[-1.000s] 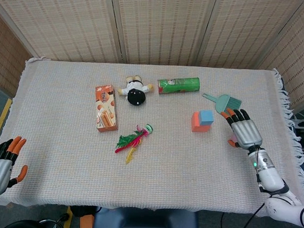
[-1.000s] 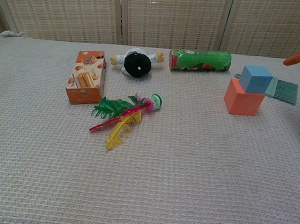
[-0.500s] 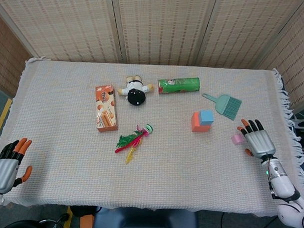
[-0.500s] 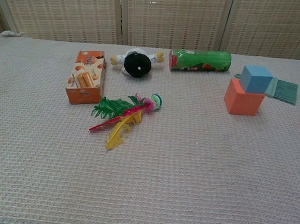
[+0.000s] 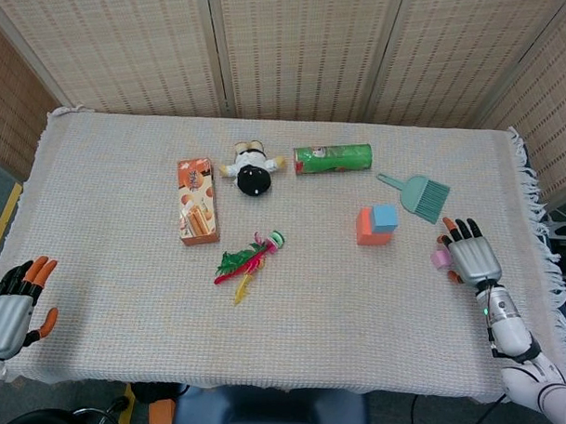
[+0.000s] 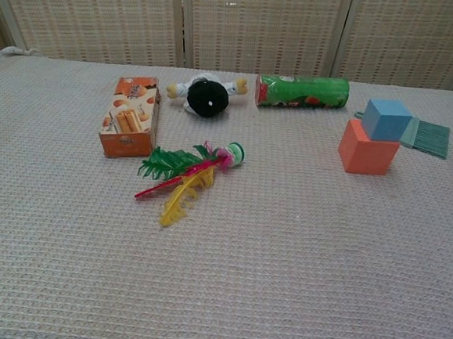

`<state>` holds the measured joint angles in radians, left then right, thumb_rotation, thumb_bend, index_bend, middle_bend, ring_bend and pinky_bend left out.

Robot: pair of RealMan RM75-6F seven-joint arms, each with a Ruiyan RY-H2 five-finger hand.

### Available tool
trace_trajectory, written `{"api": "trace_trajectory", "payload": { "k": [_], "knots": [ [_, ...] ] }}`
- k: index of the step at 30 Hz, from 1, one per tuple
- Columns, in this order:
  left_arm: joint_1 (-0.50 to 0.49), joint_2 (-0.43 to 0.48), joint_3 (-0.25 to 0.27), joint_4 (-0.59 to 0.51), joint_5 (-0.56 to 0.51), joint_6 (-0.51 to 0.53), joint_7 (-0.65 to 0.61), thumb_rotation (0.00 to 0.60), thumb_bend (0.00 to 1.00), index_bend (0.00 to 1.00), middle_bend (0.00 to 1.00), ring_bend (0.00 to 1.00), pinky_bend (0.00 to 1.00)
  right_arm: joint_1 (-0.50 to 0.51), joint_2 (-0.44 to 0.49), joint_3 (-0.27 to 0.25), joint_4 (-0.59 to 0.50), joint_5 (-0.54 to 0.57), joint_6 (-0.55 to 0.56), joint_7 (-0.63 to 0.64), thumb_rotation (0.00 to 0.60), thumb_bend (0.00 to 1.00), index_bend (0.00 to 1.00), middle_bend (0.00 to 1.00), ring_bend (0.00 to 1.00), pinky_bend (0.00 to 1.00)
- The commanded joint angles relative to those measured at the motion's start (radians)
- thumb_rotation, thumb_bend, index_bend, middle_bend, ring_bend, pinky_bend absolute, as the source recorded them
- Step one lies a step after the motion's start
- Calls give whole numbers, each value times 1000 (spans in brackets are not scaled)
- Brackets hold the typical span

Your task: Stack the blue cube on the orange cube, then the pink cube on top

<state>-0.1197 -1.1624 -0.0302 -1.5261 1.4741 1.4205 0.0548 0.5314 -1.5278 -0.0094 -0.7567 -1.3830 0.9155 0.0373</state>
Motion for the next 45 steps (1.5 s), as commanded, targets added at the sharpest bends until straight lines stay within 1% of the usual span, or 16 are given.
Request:
{"api": "trace_trajectory", "payload": {
  "k": [1,3,5,11,15,18,21,24,27,31,34,36,38,41,43,45],
  "knots": [
    [-1,0,0,1,-2,-2,-1,600,454,0,0,0,90,6,-10,5,16,-9,-6,12,600,139,411,0,0,0],
    [-1,0,-1,2,-2,-2,-1,600,454,0,0,0,90,7,-17,8,25,-13,-6,20,600,139,455,0,0,0],
    [0,0,-1,2,-2,0,-2,600,453,0,0,0,90,9,-24,10,35,-18,-9,28,600,140,475,2,0,0],
    [1,3,0,1,0,4,-5,600,454,0,0,0,90,9,-29,18,45,-26,-9,35,600,140,503,14,0,0],
    [3,5,1,-2,3,8,-7,600,453,0,0,0,90,0,-7,35,15,-18,10,40,600,140,514,16,0,0],
    [2,7,2,-3,6,7,-11,600,453,0,0,0,90,-9,34,65,-51,10,20,56,600,140,516,17,0,0],
    [1,8,5,-4,9,4,-14,600,454,0,0,0,90,-10,96,102,-161,55,-1,72,600,140,525,21,0,0],
    [1,10,7,-6,14,5,-19,600,454,0,0,0,90,0,176,140,-294,103,-33,66,600,140,529,22,0,0],
    [2,13,9,-9,19,10,-23,600,454,0,0,0,90,15,259,174,-427,151,-60,29,600,140,529,22,0,0],
    [4,16,10,-13,20,12,-25,600,454,0,0,0,90,46,370,220,-597,239,-111,-32,600,140,527,22,0,0],
    [5,20,11,-17,23,13,-30,600,454,0,0,0,90,75,436,251,-690,318,-137,-90,600,139,526,22,0,0],
    [4,21,12,-18,26,13,-34,600,454,0,0,0,90,99,470,267,-733,380,-161,-127,600,139,524,22,0,0],
    [4,22,14,-18,28,12,-38,600,454,0,0,0,90,139,505,279,-772,470,-204,-171,600,140,522,22,0,0],
    [3,23,15,-18,31,11,-42,600,454,0,0,0,90,213,546,284,-810,608,-271,-229,600,140,521,22,0,0],
    [4,23,15,-18,32,13,-42,600,455,0,0,0,90,273,566,270,-827,698,-307,-277,600,140,521,22,0,0],
    [4,23,15,-18,32,14,-40,600,455,0,0,0,91,324,572,251,-834,767,-318,-321,600,140,521,22,0,0]
  ]
}}
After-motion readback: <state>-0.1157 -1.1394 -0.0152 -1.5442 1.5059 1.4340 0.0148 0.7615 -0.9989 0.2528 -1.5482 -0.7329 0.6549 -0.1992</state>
